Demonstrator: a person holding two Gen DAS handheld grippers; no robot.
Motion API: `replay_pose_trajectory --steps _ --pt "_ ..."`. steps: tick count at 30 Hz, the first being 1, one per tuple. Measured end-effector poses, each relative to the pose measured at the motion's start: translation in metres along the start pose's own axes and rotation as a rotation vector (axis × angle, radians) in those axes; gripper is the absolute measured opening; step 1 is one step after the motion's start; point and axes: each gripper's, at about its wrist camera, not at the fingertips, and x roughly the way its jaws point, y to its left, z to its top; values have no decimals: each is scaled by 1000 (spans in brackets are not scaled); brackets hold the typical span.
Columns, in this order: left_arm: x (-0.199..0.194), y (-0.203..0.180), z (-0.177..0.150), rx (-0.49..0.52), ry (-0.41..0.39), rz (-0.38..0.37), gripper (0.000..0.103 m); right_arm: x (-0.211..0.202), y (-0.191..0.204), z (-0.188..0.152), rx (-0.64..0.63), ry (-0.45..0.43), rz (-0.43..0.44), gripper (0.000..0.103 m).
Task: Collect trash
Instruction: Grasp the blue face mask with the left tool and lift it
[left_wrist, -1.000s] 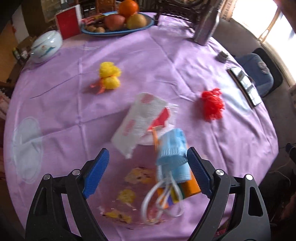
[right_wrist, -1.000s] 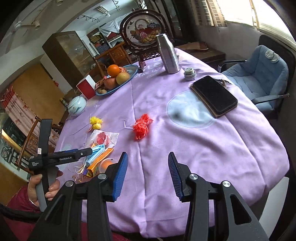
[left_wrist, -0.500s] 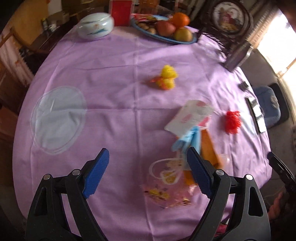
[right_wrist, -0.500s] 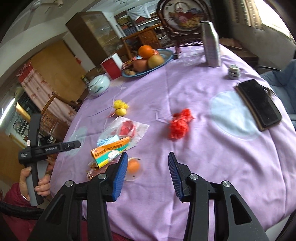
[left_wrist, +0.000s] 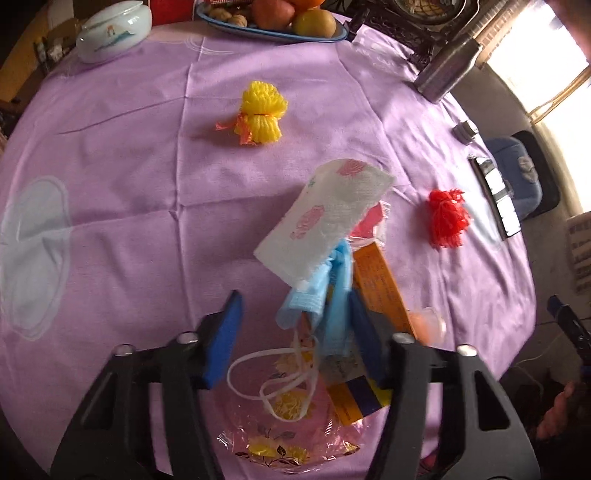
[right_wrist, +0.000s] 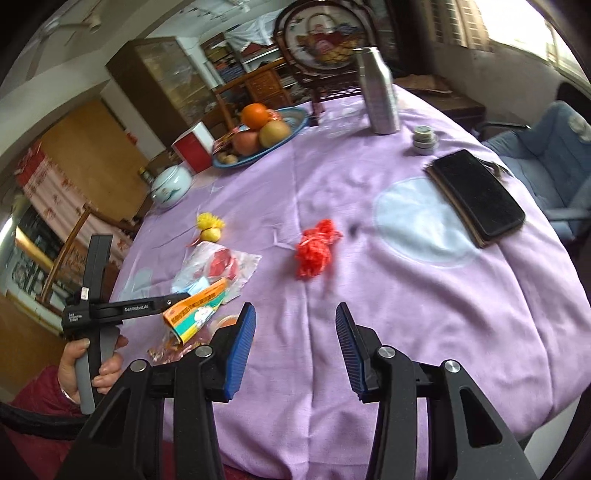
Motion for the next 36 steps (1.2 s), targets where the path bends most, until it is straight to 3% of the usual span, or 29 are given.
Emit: replay_pose_trajectory --steps 2,9,13,16,22,24,27,32,36 --pt "-10 1 -3 0 -24 -4 34 3 1 1 4 4 9 45" --pt "-61 46 -19 -100 -125 77 30 30 41 6 -107 62 94 45" --pt "-77 59 -30 -140 -129 76 41 41 66 6 -173 89 132 45" --pt "-72 42 -32 -94 -118 59 54 40 77 5 -217 93 133 45" --pt "-15 7 -19 14 -29 39 54 20 61 0 -211 61 66 45" --pt "3 2 -13 28 -5 39 49 11 45 0 -165 48 40 45" --pt "8 -3 -7 32 -11 29 28 5 27 -1 -101 39 30 45" --pt "-30 2 -12 33 -112 40 21 19 29 0 -73 62 74 45" --pt "-72 36 -29 -60 -176 74 21 40 61 -1 -155 112 138 45"
